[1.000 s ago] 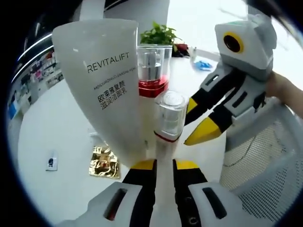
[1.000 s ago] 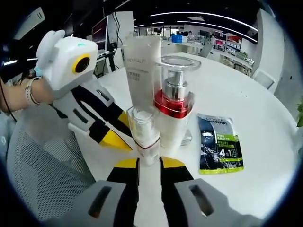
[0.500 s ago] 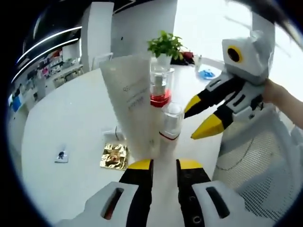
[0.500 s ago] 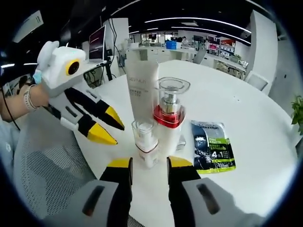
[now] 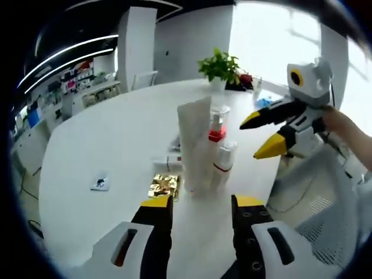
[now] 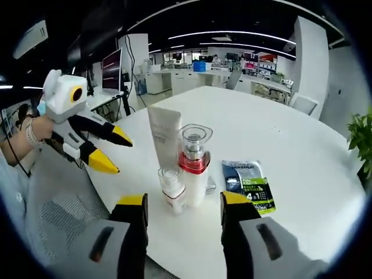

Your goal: Arrange the skincare products in the storage area until every visible bottle or jar stands upright without overlapping.

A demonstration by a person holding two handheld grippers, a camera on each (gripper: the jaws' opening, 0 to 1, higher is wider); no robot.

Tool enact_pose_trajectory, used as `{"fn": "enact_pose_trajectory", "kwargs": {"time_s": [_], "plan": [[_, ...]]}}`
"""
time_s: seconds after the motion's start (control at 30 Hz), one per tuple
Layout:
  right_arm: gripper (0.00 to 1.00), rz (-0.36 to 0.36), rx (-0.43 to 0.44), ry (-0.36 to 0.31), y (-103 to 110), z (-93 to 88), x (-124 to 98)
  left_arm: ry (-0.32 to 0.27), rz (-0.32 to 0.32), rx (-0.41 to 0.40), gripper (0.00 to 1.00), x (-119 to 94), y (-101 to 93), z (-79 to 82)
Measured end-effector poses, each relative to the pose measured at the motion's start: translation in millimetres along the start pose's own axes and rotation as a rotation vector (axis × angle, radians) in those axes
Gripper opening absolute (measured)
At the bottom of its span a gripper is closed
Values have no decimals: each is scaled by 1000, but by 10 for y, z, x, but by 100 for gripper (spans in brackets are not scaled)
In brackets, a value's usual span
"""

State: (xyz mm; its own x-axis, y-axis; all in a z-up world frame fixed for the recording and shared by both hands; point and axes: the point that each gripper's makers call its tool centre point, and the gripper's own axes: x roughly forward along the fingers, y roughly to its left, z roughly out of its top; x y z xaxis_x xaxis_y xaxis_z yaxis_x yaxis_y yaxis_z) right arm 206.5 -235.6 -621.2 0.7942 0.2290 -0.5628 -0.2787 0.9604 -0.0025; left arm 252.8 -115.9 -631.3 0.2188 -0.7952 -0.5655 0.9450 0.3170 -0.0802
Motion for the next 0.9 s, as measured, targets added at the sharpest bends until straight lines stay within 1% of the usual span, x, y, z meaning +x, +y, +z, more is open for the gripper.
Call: {"fn": "enact_pose_trajectory", "kwargs": {"time_s": [0.17,0.33,0.47,0.7,0.77,0.9], "plan": [[65,-27,4,-7,-28,6,-43,-14,52,-11,52,-169,117,22],[75,-61,10,-12,-78,-6,-95,-13,88,-21,58,-312,191,14],[78,-77,12,-19,-107,17,-155,-9,111,-17,66,-404,227,-8],[84,-95,-3,-30,-125,67,-187,-21,127,-12,75,-548,271,-19],[84,-93,-7,-26,-118,65,-180,-31,132,-4,78,-568,277,-6],[87,-89,-7,-26,-96,67,-163,-31,135,-3,83,-580,278,5]]}}
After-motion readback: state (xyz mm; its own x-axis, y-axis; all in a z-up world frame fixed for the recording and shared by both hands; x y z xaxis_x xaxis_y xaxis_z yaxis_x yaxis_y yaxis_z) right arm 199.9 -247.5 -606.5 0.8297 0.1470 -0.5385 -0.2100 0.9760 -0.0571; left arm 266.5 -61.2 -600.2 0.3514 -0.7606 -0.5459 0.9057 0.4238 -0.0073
